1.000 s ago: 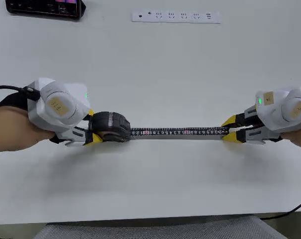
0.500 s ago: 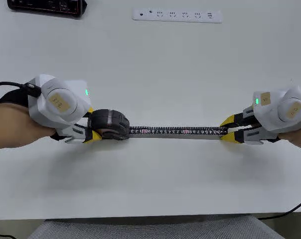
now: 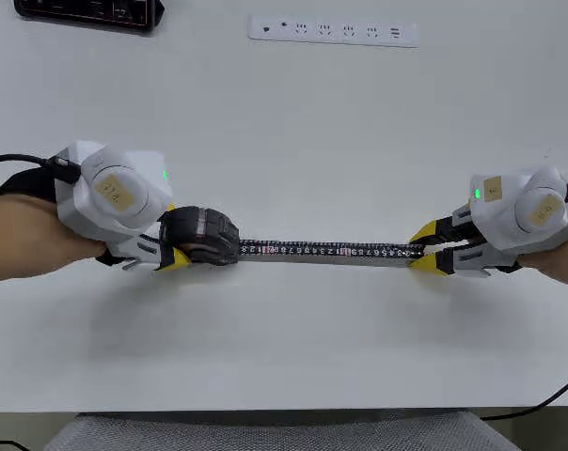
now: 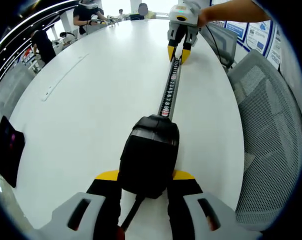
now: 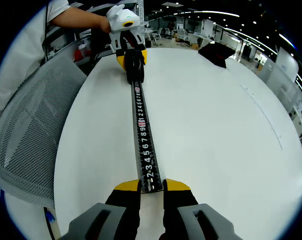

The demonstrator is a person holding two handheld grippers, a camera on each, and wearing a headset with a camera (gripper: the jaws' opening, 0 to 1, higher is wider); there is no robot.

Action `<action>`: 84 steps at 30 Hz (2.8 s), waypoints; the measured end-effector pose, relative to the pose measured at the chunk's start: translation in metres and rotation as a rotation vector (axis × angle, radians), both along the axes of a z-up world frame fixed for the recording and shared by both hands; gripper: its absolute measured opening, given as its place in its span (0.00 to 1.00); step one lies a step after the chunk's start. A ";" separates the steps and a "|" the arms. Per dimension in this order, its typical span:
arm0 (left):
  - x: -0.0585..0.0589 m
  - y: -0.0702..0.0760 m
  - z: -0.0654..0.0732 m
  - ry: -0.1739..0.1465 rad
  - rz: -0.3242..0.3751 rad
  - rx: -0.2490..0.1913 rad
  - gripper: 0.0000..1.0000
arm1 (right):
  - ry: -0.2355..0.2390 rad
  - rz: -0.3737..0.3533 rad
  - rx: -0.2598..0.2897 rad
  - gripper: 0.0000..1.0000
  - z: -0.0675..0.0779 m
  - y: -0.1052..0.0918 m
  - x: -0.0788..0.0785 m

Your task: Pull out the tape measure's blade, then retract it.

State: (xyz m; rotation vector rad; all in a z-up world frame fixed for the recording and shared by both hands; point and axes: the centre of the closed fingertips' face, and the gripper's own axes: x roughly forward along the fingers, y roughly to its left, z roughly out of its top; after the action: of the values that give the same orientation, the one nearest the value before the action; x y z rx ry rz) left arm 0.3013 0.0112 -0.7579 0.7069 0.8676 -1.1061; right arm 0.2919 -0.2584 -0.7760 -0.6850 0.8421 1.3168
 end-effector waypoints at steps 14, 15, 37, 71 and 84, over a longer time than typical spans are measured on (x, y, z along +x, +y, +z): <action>0.000 0.001 0.002 0.007 0.007 -0.003 0.36 | -0.003 -0.036 0.012 0.23 0.006 -0.001 -0.002; 0.000 0.002 0.003 0.004 0.007 -0.003 0.37 | -0.003 -0.040 0.015 0.23 0.007 0.000 -0.002; 0.001 0.008 0.023 -0.043 0.113 -0.088 0.45 | -0.032 -0.183 0.051 0.34 0.022 0.000 -0.006; -0.010 0.025 0.046 -0.152 0.360 -0.284 0.56 | -0.100 -0.426 0.176 0.58 0.043 0.017 -0.013; -0.025 0.032 0.043 -0.120 0.448 -0.351 0.71 | -0.105 -0.475 0.201 0.67 0.044 0.015 -0.020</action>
State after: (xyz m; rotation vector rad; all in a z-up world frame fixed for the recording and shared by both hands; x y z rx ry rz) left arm 0.2760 0.0434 -0.7151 0.2634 0.6633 -0.7745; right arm 0.2716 -0.2432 -0.7317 -0.3609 0.7194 0.9117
